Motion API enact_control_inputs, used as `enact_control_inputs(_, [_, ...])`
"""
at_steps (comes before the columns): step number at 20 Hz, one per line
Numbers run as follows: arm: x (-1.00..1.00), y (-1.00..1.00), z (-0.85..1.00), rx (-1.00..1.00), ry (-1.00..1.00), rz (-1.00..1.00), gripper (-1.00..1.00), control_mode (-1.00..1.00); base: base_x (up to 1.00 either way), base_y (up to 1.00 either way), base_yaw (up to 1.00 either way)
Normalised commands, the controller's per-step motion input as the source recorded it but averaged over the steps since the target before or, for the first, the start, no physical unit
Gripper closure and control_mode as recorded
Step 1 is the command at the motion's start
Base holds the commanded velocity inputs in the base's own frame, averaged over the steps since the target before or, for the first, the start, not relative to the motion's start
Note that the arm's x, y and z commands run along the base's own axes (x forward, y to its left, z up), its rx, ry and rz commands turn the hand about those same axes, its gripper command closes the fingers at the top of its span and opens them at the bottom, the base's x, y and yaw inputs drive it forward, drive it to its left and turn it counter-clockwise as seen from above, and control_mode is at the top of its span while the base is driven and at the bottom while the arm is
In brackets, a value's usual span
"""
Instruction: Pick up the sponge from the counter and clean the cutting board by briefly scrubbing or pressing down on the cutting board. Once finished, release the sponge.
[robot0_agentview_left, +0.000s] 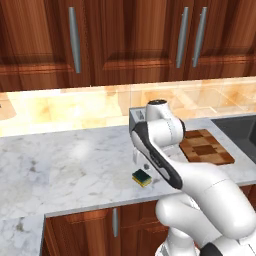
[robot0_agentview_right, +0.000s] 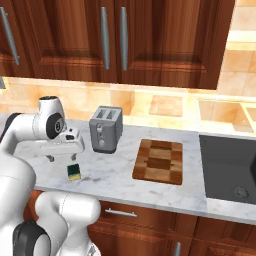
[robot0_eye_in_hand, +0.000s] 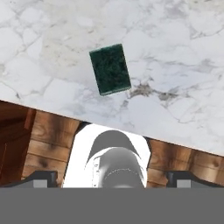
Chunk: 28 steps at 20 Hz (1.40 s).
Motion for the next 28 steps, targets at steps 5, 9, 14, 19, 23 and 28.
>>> enact_control_inputs(5, [0.00,0.08,-0.39,0.00,0.03,0.10,-1.00,-1.00,0.00,0.00,0.00])
enact_control_inputs(9, [0.04,0.01,-0.24,0.00,0.00,0.07,-1.00,-1.00,0.00,0.00,0.00])
enact_control_inputs(14, [0.04,0.00,-0.10,0.00,-0.05,0.05,-1.00,-1.00,0.00,0.00,0.00])
enact_control_inputs(19, [0.02,0.00,-0.02,0.00,0.00,0.02,-1.00,-1.00,0.00,0.00,0.00])
enact_control_inputs(23, [0.06,0.00,0.00,0.00,0.00,0.00,-1.00,-1.00,0.00,0.00,0.00])
enact_control_inputs(28, [0.05,0.00,0.00,0.00,0.00,0.00,-1.00,-1.00,0.00,0.00,0.00])
